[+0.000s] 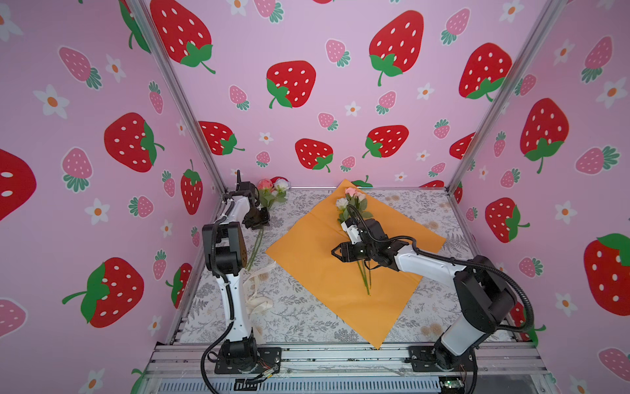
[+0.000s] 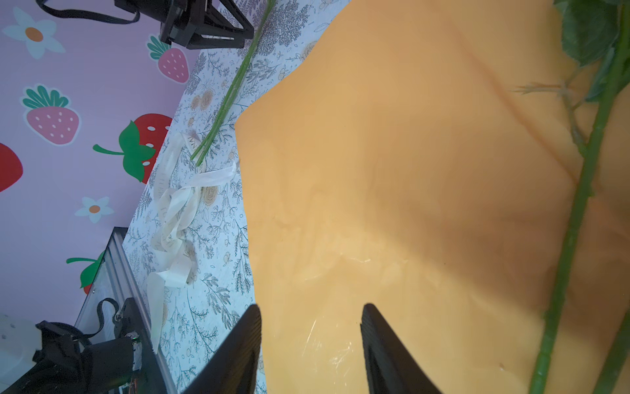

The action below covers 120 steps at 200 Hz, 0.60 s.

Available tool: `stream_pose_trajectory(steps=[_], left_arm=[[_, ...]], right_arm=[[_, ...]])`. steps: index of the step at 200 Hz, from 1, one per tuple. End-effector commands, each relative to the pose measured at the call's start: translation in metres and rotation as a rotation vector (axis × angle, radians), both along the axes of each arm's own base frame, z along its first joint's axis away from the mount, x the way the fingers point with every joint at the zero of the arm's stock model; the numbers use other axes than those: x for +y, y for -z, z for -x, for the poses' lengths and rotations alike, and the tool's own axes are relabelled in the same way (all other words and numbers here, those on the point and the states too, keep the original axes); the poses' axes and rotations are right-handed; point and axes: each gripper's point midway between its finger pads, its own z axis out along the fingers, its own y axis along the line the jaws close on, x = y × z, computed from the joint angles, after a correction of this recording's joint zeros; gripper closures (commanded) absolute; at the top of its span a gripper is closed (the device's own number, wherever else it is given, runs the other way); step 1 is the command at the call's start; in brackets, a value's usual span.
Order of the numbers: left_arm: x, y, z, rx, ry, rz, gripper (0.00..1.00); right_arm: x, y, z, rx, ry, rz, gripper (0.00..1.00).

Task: Tie the bouquet of fake flowers
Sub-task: 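Grasp a stem in the rose bunch with left gripper while right gripper shifts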

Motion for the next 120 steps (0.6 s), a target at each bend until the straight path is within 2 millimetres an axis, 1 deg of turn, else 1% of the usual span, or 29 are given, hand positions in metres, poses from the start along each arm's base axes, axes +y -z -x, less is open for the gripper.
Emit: stream_pose_trajectory(steps=[1, 26, 28, 32, 80, 112, 114, 120], left_arm=[[0.009, 0.006, 0.003, 0.037, 0.008, -0.045, 0.65], [0.010, 0.009, 0.004, 0.047, 0.021, -0.060, 0.65], [0.015, 0.010, 0.005, 0.051, 0.015, -0.082, 0.65], [0.017, 0.012, 0.005, 0.055, 0.015, -0.091, 0.65], [0.013, 0.022, 0.007, 0.079, 0.026, -0.071, 0.66], [0.013, 0.029, 0.009, 0.088, 0.023, -0.067, 0.69], [0.009, 0.028, 0.008, 0.084, 0.027, -0.048, 0.70], [0.007, 0.030, 0.009, 0.086, 0.030, -0.037, 0.71]], right_arm=[[0.005, 0.000, -0.002, -0.008, -0.014, 0.007, 0.49], [0.006, 0.000, -0.002, -0.006, -0.020, 0.010, 0.49], [0.006, 0.000, -0.002, -0.006, -0.020, 0.010, 0.49], [0.005, 0.000, -0.001, -0.008, -0.022, 0.010, 0.49], [0.006, 0.004, -0.001, -0.003, -0.027, 0.018, 0.49], [0.006, 0.007, -0.001, 0.006, -0.029, 0.028, 0.49], [0.006, 0.007, 0.000, 0.006, -0.030, 0.028, 0.49], [0.006, 0.008, -0.001, 0.005, -0.031, 0.030, 0.49]])
